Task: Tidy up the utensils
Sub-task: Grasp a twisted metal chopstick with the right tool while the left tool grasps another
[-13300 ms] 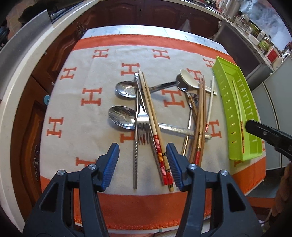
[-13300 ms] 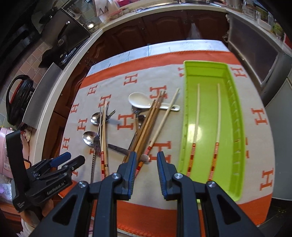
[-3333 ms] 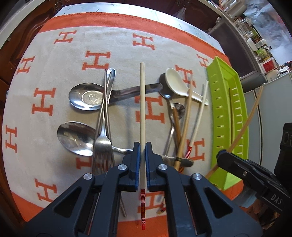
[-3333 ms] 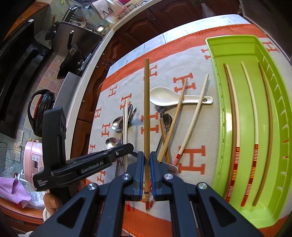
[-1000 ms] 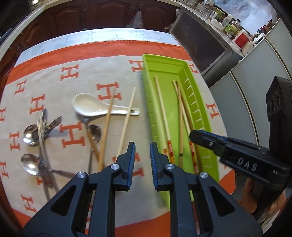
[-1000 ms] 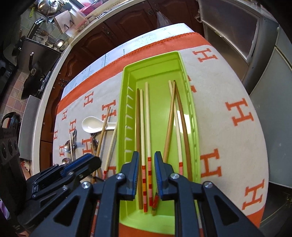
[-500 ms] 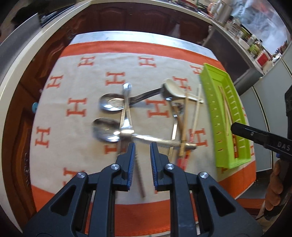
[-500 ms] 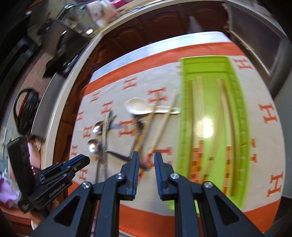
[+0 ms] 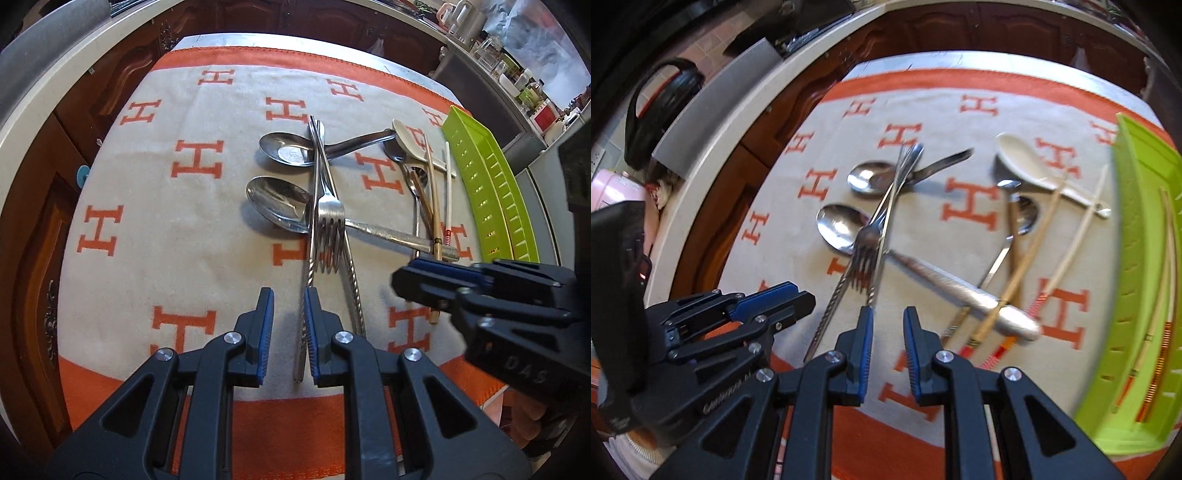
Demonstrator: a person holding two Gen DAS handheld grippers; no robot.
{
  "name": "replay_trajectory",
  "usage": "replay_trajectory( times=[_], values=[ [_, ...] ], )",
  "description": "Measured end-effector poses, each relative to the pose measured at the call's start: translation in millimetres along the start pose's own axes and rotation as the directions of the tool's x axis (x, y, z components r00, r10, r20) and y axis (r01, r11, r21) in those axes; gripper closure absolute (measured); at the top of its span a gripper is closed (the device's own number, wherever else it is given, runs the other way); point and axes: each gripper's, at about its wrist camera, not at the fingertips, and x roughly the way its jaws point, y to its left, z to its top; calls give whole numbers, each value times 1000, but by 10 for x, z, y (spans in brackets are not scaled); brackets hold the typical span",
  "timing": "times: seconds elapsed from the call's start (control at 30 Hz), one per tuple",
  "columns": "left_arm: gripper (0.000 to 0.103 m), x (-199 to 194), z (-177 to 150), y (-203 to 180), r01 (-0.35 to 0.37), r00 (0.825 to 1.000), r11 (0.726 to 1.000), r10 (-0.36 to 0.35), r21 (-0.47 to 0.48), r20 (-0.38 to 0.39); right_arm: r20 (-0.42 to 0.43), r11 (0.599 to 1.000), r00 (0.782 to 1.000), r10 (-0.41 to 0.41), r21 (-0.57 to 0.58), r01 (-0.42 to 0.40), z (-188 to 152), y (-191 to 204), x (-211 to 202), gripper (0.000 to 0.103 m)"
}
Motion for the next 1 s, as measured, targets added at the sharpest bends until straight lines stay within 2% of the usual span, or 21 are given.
replay_trajectory(
  times=[0.17,0.37,0.5,0.53,0.77,1.0],
  values=[
    [89,16,-35,82,22,1000,1000,-22,-10,-2,-6,999,1000,-26,-25,26,46,126,153,87],
    [89,50,-34,170,34,999,999,-35,-30,-6,-40,994,994,-101,-53,99,70,224,364,86],
    [89,74,-27,180,49,999,998,-50,-29,-11,-16,992,993,-118,-54,117,83,240,362,89],
    [89,76,-24,177,53,999,998,-54,-29,-11,-16,992,993,-118,-45,117,88,225,364,95],
    [89,123,35,106,96,995,995,-96,-25,-20,10,998,998,-61,29,61,30,66,256,97],
    [89,176,93,11,120,992,992,-120,-27,-29,79,998,997,-14,60,9,6,-9,13,97]
  ],
)
